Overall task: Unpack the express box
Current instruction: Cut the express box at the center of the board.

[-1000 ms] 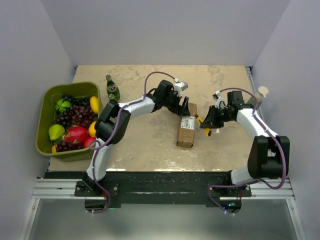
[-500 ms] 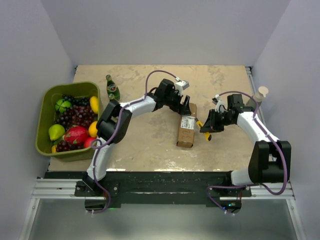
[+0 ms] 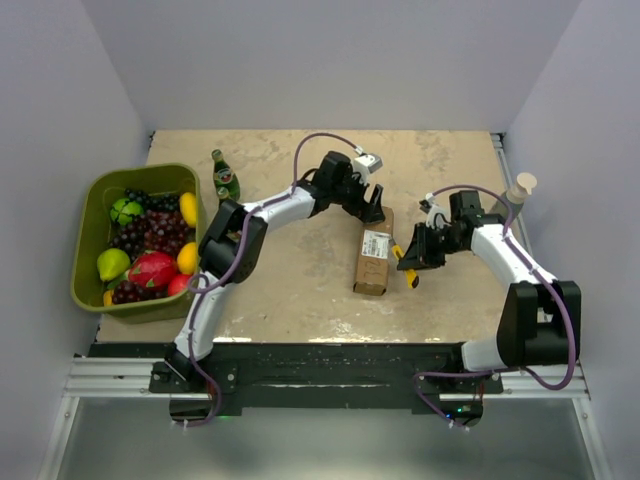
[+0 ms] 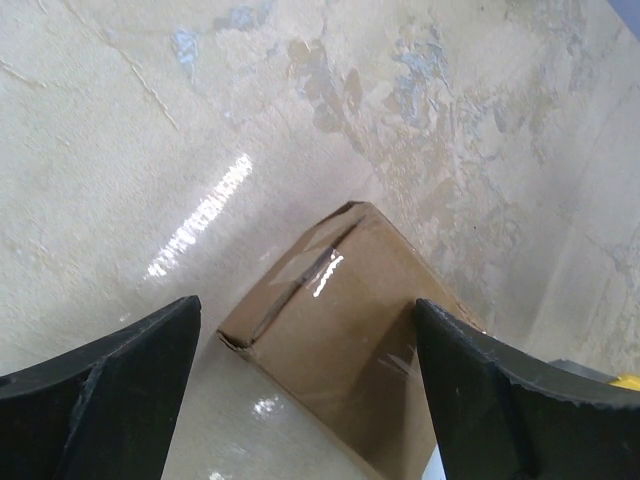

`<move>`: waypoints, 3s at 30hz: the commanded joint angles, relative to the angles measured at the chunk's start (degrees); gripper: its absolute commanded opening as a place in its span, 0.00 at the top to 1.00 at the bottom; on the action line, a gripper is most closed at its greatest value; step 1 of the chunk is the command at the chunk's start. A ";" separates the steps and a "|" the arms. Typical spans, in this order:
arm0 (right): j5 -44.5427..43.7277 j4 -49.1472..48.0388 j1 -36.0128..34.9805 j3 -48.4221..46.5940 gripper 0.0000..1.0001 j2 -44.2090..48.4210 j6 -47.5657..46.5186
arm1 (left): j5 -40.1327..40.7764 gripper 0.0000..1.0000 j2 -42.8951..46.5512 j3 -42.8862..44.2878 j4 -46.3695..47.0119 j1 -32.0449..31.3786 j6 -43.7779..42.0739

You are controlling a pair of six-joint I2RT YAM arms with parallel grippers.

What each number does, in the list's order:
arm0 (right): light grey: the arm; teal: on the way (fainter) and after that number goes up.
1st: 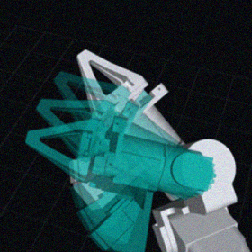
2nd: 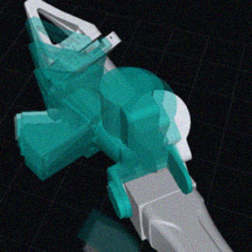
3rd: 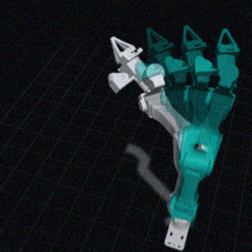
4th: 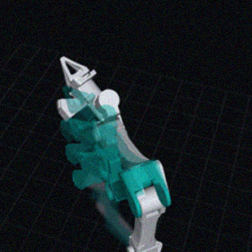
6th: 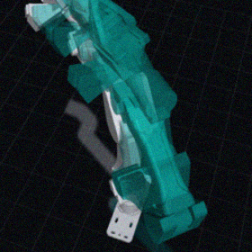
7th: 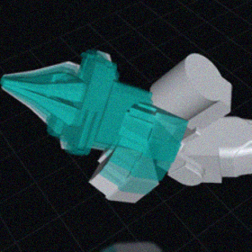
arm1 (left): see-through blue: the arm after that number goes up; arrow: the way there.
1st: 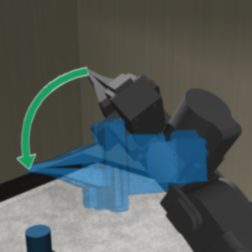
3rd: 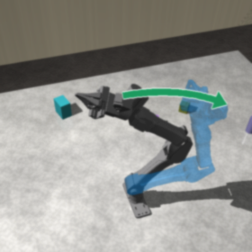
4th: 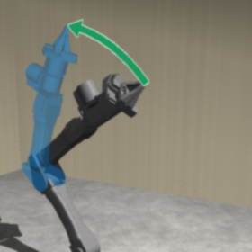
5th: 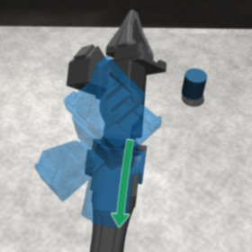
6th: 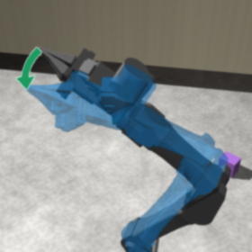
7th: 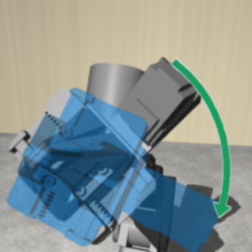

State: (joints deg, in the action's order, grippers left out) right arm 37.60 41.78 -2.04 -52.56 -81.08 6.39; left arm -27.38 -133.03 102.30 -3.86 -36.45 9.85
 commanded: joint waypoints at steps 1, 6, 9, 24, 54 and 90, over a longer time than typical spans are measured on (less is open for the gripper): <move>5.72 5.07 -1.73 0.79 1.00 0.83 -0.68 | 14.46 0.09 -5.22 -0.08 -3.00 3.40 -7.21; 6.16 6.38 -1.74 0.79 1.00 1.80 -0.51 | 14.19 0.10 -5.31 -0.35 -3.26 3.49 -7.47; 6.43 7.09 -1.82 0.70 1.00 1.98 -0.42 | 14.02 0.10 -5.31 -0.44 -3.26 3.40 -7.30; 5.90 13.15 -4.19 -1.32 1.00 0.57 -0.33 | 14.11 0.09 -4.78 -1.05 -3.17 3.49 -7.47; 11.17 13.94 -15.88 0.17 1.00 0.48 1.25 | 13.23 0.09 -6.71 -0.26 -2.21 4.10 -6.24; 8.10 20.27 -4.37 -4.75 1.00 -2.06 -1.38 | -16.74 0.01 16.93 -26.10 1.13 5.60 -4.31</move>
State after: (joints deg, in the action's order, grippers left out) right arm 45.69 63.35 -6.37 -57.60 -82.21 3.29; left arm -36.82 -116.71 76.88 -4.78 -30.09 2.46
